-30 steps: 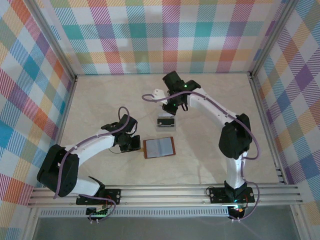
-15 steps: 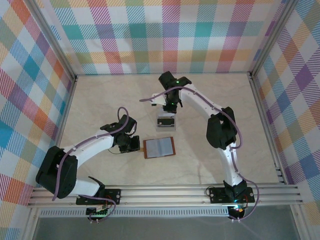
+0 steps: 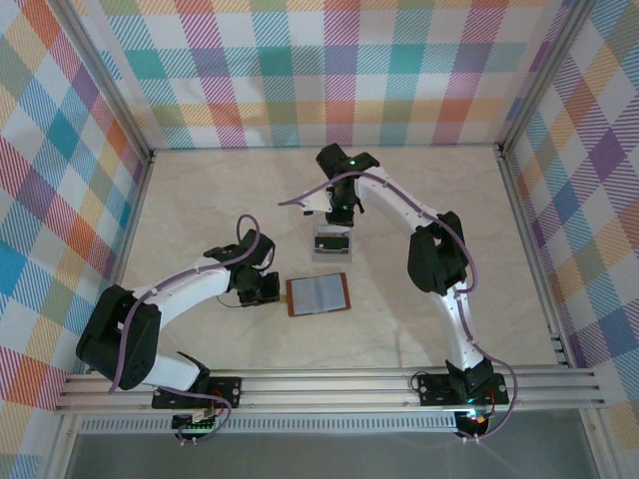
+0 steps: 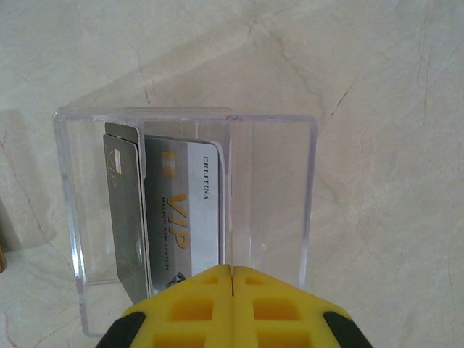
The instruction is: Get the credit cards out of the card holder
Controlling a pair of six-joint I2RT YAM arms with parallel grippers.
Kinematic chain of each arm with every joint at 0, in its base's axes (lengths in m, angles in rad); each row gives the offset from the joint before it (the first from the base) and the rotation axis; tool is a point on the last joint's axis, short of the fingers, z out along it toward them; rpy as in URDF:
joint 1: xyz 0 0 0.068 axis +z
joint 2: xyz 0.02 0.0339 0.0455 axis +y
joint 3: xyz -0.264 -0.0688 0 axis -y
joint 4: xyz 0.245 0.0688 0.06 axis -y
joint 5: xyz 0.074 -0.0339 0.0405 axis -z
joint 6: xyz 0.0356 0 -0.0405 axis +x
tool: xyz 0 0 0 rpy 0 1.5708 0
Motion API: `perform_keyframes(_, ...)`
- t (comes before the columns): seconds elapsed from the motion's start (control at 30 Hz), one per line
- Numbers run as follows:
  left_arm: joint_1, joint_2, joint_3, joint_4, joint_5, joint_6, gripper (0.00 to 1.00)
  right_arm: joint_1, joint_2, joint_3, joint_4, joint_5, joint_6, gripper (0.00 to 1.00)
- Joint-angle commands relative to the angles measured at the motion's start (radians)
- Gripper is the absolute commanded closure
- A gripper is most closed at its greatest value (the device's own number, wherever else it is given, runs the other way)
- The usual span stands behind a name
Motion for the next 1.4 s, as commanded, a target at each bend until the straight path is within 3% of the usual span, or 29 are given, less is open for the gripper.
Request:
perform_keyframes(0.0,0.012,0.021,0.038,-0.023,0.003,0.0,0.9,-0.003,0.019,0.025,0.009,-0.008,-0.035,0.87)
perform_keyframes(0.37,0.012,0.032,0.047,-0.021,0.001,0.003,0.9,-0.007,-0.039,-0.054,0.28,0.098,-0.01,0.77)
perform_keyframes(0.53,0.012,0.031,0.044,-0.019,-0.001,0.002,0.9,-0.007,-0.062,-0.055,0.202,0.026,0.023,0.75)
perform_keyframes(0.73,0.012,0.039,0.054,-0.014,0.006,0.005,0.9,-0.007,-0.151,-0.169,0.189,-0.038,0.055,0.6)
perform_keyframes(0.97,0.013,0.036,0.055,-0.017,0.008,0.008,0.9,-0.007,-0.18,-0.252,0.194,-0.047,0.063,0.53)
perform_keyframes(1.37,0.012,0.045,0.051,-0.013,0.008,0.005,0.9,-0.007,-0.111,-0.251,0.267,0.028,0.063,0.51)
